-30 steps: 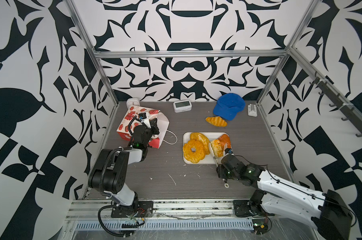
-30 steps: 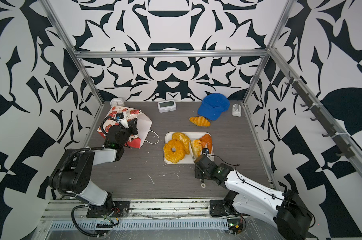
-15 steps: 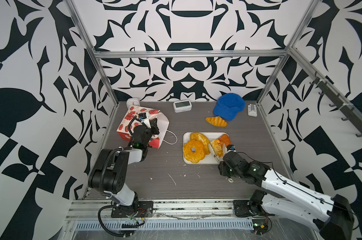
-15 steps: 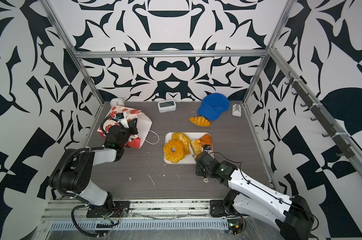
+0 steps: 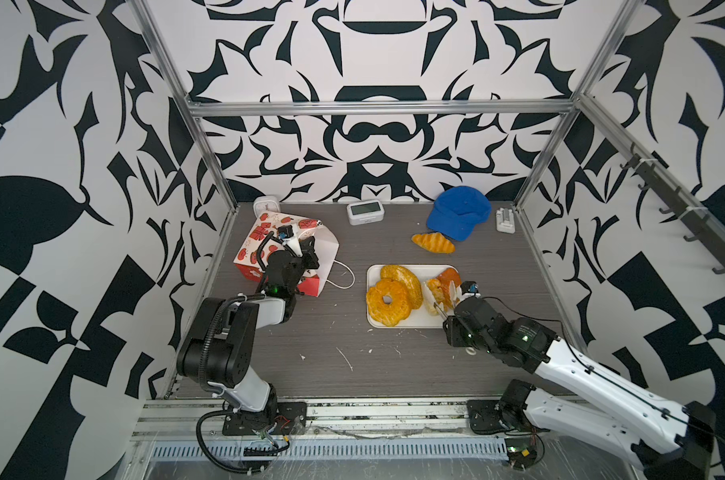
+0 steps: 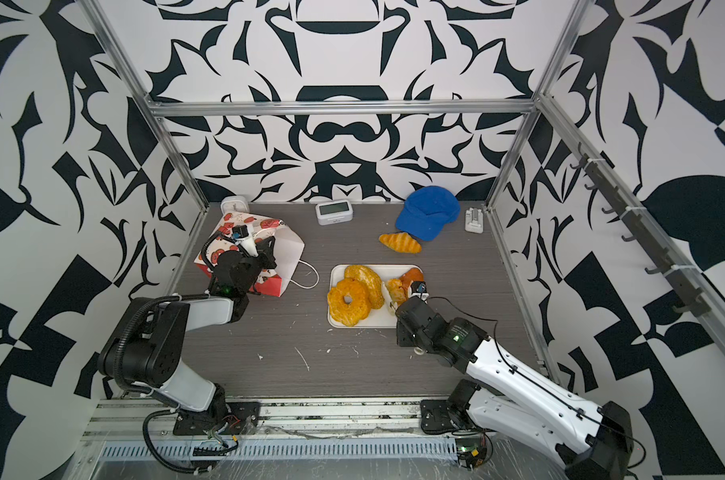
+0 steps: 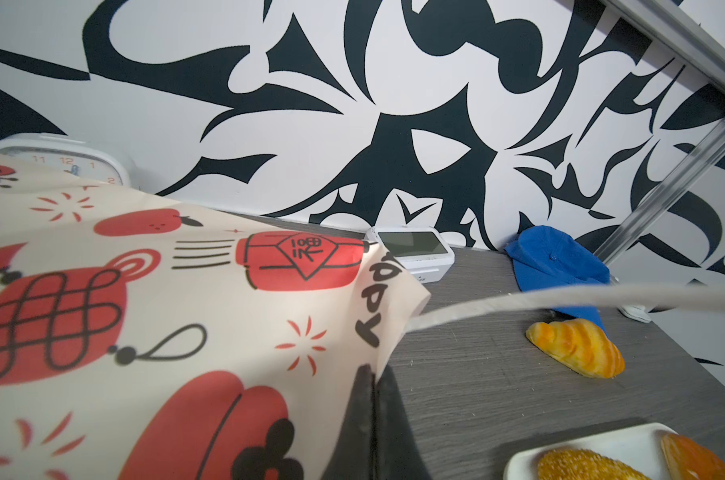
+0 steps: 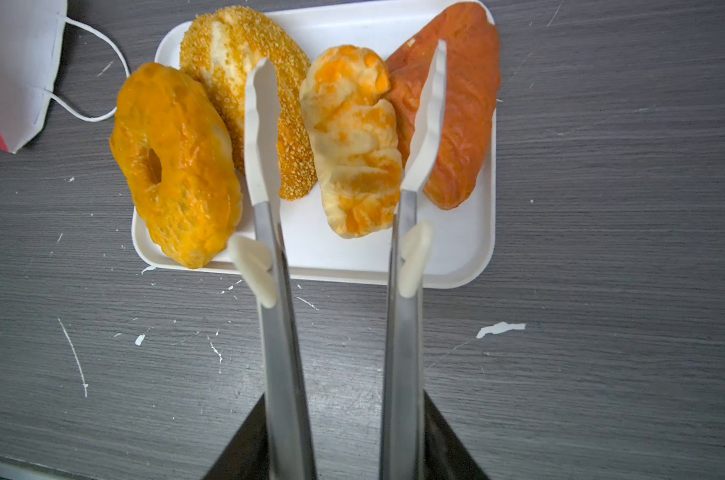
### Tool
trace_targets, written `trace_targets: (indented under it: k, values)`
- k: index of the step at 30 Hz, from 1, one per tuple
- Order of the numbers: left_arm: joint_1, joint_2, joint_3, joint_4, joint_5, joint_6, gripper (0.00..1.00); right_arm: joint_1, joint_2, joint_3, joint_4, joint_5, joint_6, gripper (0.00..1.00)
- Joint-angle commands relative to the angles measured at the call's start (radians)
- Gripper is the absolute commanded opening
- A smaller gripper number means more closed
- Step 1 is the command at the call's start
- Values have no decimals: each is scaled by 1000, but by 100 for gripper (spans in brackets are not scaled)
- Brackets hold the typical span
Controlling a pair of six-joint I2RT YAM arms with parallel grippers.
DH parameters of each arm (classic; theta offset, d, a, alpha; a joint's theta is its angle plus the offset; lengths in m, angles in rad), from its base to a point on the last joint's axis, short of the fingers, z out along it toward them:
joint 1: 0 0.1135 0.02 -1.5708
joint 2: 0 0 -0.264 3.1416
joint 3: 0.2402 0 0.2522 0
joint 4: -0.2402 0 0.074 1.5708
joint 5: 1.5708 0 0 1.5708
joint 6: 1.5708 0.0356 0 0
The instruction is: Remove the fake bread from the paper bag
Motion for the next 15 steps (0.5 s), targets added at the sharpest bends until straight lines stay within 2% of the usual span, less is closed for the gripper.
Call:
trace_targets:
  k: [1,6,10,15]
  values:
    - [6,3,-5,24,13,-15,0,6,-4,74,-11,63,-43,48]
    - [6,5,-4,27,12,-13,0,-4,38,156,-23,139,-145,48]
    - [6,3,-4,27,14,-14,0,-44,110,218,0,148,-227,48]
    - [7,4,-2,29,15,-15,0,-182,175,249,67,115,-344,48]
